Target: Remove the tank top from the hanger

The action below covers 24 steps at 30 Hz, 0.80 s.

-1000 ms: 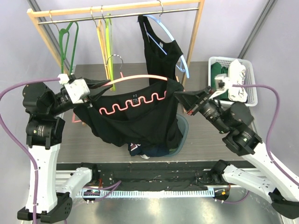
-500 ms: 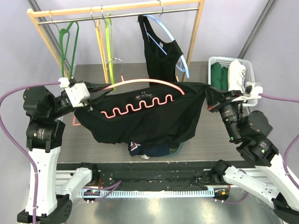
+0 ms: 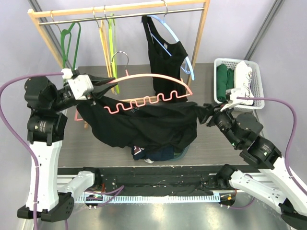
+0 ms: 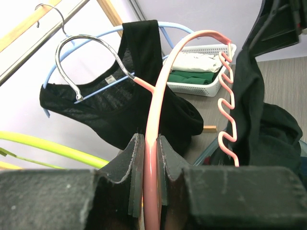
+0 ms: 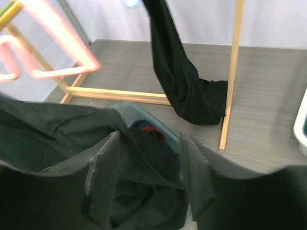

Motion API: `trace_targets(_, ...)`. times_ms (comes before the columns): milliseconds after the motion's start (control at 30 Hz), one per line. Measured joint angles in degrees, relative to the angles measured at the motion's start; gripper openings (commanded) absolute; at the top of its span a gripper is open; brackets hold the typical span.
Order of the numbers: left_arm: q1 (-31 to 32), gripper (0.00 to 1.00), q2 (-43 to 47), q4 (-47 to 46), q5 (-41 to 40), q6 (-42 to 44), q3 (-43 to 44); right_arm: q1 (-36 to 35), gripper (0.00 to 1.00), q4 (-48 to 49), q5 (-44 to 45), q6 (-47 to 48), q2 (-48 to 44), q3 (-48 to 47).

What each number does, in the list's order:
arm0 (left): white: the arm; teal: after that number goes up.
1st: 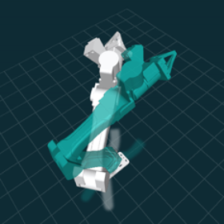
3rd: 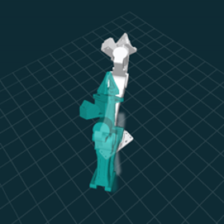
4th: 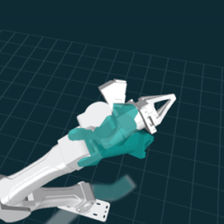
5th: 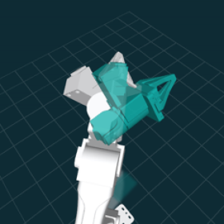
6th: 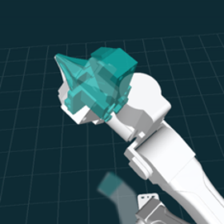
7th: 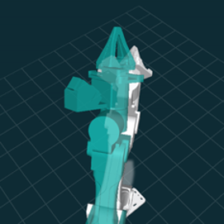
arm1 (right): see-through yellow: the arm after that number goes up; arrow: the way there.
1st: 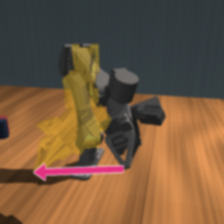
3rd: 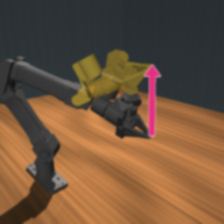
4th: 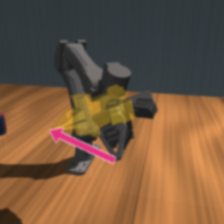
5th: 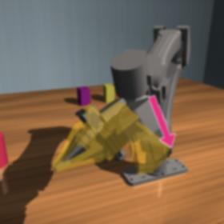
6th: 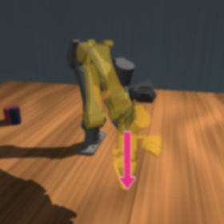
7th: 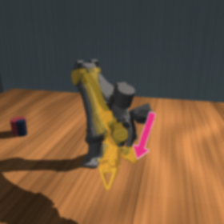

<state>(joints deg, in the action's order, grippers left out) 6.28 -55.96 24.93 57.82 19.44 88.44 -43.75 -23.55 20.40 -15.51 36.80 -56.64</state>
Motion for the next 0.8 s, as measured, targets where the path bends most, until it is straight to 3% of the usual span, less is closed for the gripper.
trace_targets(67, 0.6, 0.00, -1.1, -0.7, 0.2, 0.3, 0.5, 0.0, 0.77, -2.2, -2.5, 1.4, 0.3, -2.1)
trace_targets(200, 3.6, 0.00, -3.3, -1.7, 0.7, 2.1, 0.7, 0.0, 0.81, -5.5, -8.0, 4.9, 0.4, -8.0)
trace_targets(400, 9.7, 0.00, -6.3, -2.0, 0.7, 8.1, 0.7, 0.0, 0.80, -7.6, -17.8, 11.3, 1.8, -22.5)
trace_targets(600, 12.8, 0.00, -7.5, -2.0, 1.5, 11.4, 1.2, 0.0, 0.77, -7.3, -30.0, 16.4, 11.6, -38.4)
trace_targets(800, 15.7, 0.00, -6.4, -2.3, 2.2, 16.4, 0.5, 0.0, 0.78, -9.4, -37.4, 19.1, 22.9, -41.8)
